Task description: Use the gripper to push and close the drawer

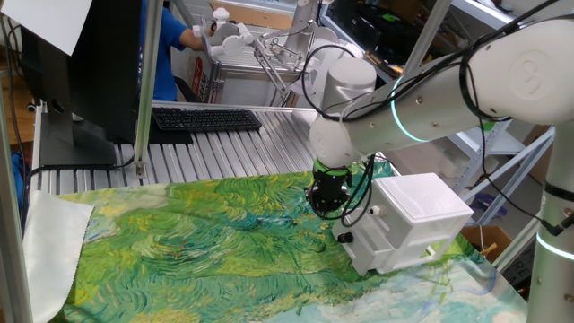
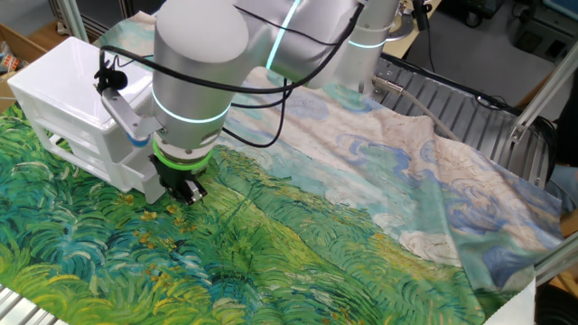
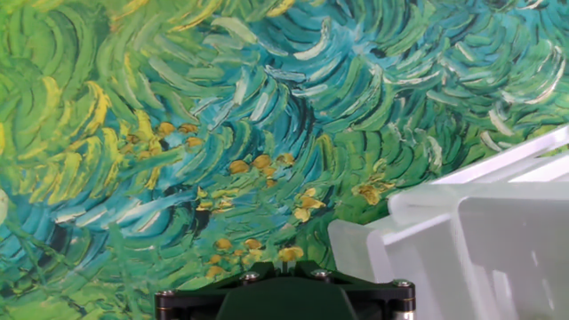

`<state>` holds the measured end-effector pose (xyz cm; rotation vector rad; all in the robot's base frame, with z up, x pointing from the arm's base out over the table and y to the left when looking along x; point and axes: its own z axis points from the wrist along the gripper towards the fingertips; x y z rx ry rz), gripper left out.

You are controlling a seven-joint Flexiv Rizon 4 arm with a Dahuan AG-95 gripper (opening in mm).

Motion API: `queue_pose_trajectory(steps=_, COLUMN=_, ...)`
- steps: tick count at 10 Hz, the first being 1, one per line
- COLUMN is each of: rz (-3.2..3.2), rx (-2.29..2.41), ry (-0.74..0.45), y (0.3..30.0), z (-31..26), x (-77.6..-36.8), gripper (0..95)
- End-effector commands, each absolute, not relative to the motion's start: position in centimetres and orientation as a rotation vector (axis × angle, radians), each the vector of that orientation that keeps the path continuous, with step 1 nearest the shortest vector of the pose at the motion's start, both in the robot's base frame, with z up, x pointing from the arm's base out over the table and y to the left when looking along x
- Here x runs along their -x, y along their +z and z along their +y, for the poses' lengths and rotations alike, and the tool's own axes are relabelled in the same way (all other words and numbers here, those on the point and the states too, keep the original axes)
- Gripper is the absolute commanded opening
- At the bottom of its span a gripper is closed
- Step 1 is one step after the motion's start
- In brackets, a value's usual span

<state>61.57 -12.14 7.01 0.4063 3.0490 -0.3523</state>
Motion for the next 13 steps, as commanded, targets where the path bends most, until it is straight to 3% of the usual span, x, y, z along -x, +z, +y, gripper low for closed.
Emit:
queue_pose_trajectory(steps=1, rz=3.054, rx=-0.396, ry=-0.342, y=7.1, z=-12.7, x=-61.7, gripper=0.0)
queue_pose_trajectory(steps=13, rz=3.050, rx=-0.389, ry=-0.356, y=7.1, z=-15.1, x=-61.0, gripper=0.0)
